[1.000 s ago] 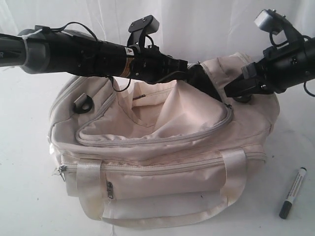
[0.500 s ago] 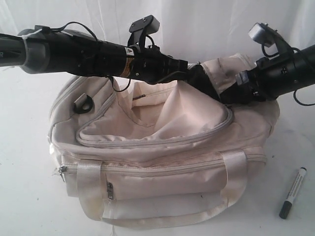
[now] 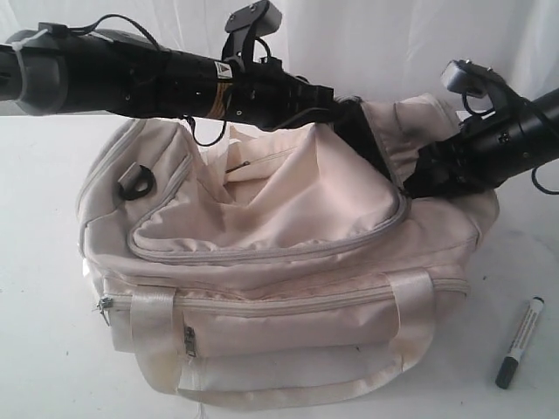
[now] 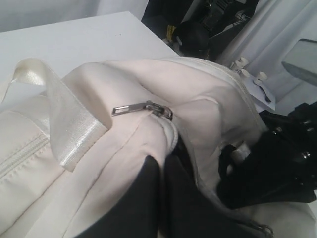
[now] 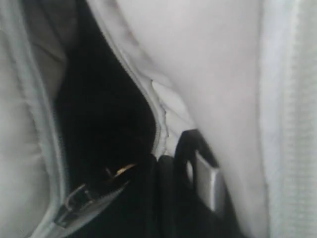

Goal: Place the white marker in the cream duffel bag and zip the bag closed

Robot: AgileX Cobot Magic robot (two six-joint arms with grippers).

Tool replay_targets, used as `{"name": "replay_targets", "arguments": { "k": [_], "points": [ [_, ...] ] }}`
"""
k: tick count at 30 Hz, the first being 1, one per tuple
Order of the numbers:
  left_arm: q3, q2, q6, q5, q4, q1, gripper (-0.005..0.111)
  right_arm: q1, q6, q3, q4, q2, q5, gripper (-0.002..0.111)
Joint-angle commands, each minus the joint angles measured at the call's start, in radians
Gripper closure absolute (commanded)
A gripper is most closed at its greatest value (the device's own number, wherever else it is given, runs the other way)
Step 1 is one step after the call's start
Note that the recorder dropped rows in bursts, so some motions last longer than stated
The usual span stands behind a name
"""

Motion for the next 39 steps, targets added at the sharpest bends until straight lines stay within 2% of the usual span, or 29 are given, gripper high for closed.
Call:
{"name": "replay_targets", "arguments": {
  "k": [1,12,22,25,32,36,39],
  "points": [
    [-0.008,-0.055,0.007,-0.008,-0.009,0.019,0.107,0.0,0.074,-0.005,-0.092,0.0,-0.057,0.108],
    [-0.008,-0.097,0.007,-0.034,-0.009,0.06,0.107,-0.002,0.216,-0.005,-0.249,0.0,-0.138,0.108],
    [-0.008,-0.097,-0.016,-0.084,-0.009,0.081,0.107,0.0,0.212,-0.005,-0.237,-0.047,-0.109,0.108],
    [-0.008,-0.097,-0.016,-0.11,-0.009,0.081,0.107,0.0,0.138,-0.005,-0.198,-0.098,-0.08,0.104],
    [-0.008,-0.097,-0.016,-0.131,-0.009,0.081,0.107,0.0,0.085,-0.005,-0.005,-0.172,-0.034,0.081],
    [-0.008,-0.097,-0.012,-0.159,-0.009,0.081,0.107,0.0,-0.047,-0.005,0.229,-0.165,0.027,0.078],
    [-0.008,-0.097,-0.012,-0.173,-0.009,0.081,0.107,0.0,-0.067,-0.005,0.269,-0.163,0.027,0.078]
  ]
}}
